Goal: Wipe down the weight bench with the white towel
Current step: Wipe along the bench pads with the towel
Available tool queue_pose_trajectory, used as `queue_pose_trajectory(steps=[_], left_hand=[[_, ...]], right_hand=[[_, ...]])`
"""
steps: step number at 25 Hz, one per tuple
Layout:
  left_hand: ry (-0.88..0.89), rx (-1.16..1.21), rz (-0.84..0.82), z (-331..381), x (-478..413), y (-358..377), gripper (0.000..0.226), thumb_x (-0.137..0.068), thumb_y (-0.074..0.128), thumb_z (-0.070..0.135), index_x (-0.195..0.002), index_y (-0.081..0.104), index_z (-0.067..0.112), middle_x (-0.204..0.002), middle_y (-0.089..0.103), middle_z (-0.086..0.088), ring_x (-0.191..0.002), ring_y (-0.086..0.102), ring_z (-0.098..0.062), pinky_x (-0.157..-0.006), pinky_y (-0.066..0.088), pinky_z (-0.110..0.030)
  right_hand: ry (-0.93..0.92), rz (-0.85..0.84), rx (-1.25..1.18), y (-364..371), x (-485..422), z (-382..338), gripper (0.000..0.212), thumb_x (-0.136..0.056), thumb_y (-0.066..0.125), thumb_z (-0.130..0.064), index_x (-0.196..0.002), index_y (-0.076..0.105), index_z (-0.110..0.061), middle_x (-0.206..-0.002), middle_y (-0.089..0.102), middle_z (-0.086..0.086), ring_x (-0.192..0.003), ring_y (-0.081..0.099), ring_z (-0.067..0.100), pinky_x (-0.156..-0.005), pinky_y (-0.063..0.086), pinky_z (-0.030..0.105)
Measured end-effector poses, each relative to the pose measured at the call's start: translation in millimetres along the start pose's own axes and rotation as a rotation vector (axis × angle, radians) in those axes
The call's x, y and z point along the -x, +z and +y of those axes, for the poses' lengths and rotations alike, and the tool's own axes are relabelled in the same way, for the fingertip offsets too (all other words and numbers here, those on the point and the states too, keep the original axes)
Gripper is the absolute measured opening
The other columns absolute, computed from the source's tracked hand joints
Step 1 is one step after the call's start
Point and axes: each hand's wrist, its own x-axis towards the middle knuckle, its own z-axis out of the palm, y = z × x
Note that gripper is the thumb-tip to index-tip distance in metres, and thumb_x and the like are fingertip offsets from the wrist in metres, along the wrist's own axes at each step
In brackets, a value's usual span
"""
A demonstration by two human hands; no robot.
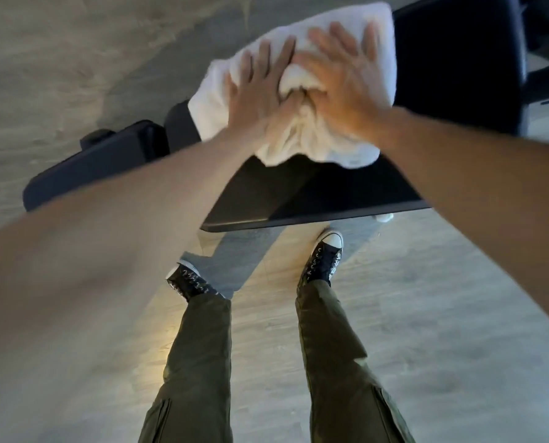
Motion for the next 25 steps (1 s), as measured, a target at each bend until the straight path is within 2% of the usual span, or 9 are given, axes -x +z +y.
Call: queue_pose_trajectory(steps=[3,7,10,13,16,19,21,25], left_hand=[[0.046,0.030,0.052,15.9,17.0,17.3,0.091,-0.088,0.031,0.069,-0.168,0.013,0.030,-0.178,0.005,-0.011,-0.162,-0.001,-0.042,-0.126,0.006,-0.068],[0.094,-0.002,0.028,24.5,134.2,67.0,0.094,-0.091,0.027,0.074,-0.169,0.011,0.025,-0.178,-0.004,-0.013,-0.163,-0.009,-0.038,-0.127,0.004,-0.068],[0.079,-0.028,-0.004,27.9,166.9,89.8,0.088,-0.094,0.029,0.069,-0.169,0.007,0.028,-0.177,-0.005,-0.013,-0.163,-0.010,-0.038,-0.124,0.009,-0.072],[0.091,-0.015,0.020,41.5,132.9,78.5,0.092,-0.090,0.027,0.072,-0.168,0.009,0.026,-0.176,-0.005,-0.018,-0.162,-0.008,-0.043,-0.125,0.000,-0.073],[0.118,0.021,0.048,69.8,53.1,47.9,0.097,-0.085,0.029,0.075,-0.168,0.014,0.026,-0.176,-0.005,-0.020,-0.161,-0.007,-0.046,-0.123,-0.005,-0.072],[0.114,0.035,0.055,106.5,-22.6,30.6,0.092,-0.085,0.036,0.068,-0.167,0.015,0.033,-0.177,0.004,-0.015,-0.162,-0.002,-0.044,-0.127,0.004,-0.067],[0.119,0.084,0.079,120.6,-28.8,34.6,0.090,-0.086,0.040,0.060,-0.167,0.018,0.029,-0.176,0.010,-0.015,-0.162,0.002,-0.043,-0.128,0.012,-0.059],[0.202,0.050,0.135,114.0,41.2,62.0,0.085,-0.093,0.040,0.058,-0.167,0.021,0.021,-0.176,0.006,-0.020,-0.162,-0.002,-0.043,-0.127,-0.001,-0.066]], right_hand=[[-0.006,0.010,-0.003,-2.8,24.0,8.5,0.048,-0.091,0.047,-0.045,-0.136,0.057,-0.029,-0.163,0.039,0.007,-0.152,0.025,0.042,-0.121,0.007,0.070],[-0.004,-0.030,-0.014,20.4,135.3,-19.1,0.056,-0.085,0.071,-0.048,-0.135,0.063,-0.025,-0.163,0.039,0.010,-0.153,0.025,0.044,-0.119,0.011,0.072],[-0.053,-0.082,-0.028,33.4,176.4,-22.8,0.060,-0.086,0.070,-0.060,-0.135,0.062,-0.026,-0.164,0.037,0.008,-0.154,0.023,0.041,-0.120,0.008,0.072],[-0.068,-0.077,0.002,23.7,146.5,-3.8,0.056,-0.090,0.064,-0.053,-0.140,0.057,-0.028,-0.165,0.034,0.008,-0.154,0.021,0.039,-0.120,0.005,0.072],[0.016,-0.016,0.019,-2.5,90.5,43.4,0.052,-0.094,0.055,-0.040,-0.145,0.050,-0.029,-0.168,0.028,0.005,-0.155,0.017,0.038,-0.121,0.001,0.071],[0.024,0.093,0.020,-32.7,50.4,97.5,0.047,-0.098,0.042,-0.041,-0.144,0.048,-0.031,-0.165,0.034,0.003,-0.153,0.023,0.040,-0.121,0.008,0.071],[0.032,0.125,0.021,-39.3,49.4,110.8,0.042,-0.098,0.040,-0.039,-0.138,0.050,-0.033,-0.162,0.040,0.000,-0.151,0.029,0.039,-0.120,0.016,0.069],[0.119,0.085,0.043,-18.2,109.6,77.1,0.057,-0.091,0.051,-0.046,-0.145,0.053,-0.028,-0.166,0.034,0.005,-0.152,0.025,0.044,-0.119,0.014,0.071]])
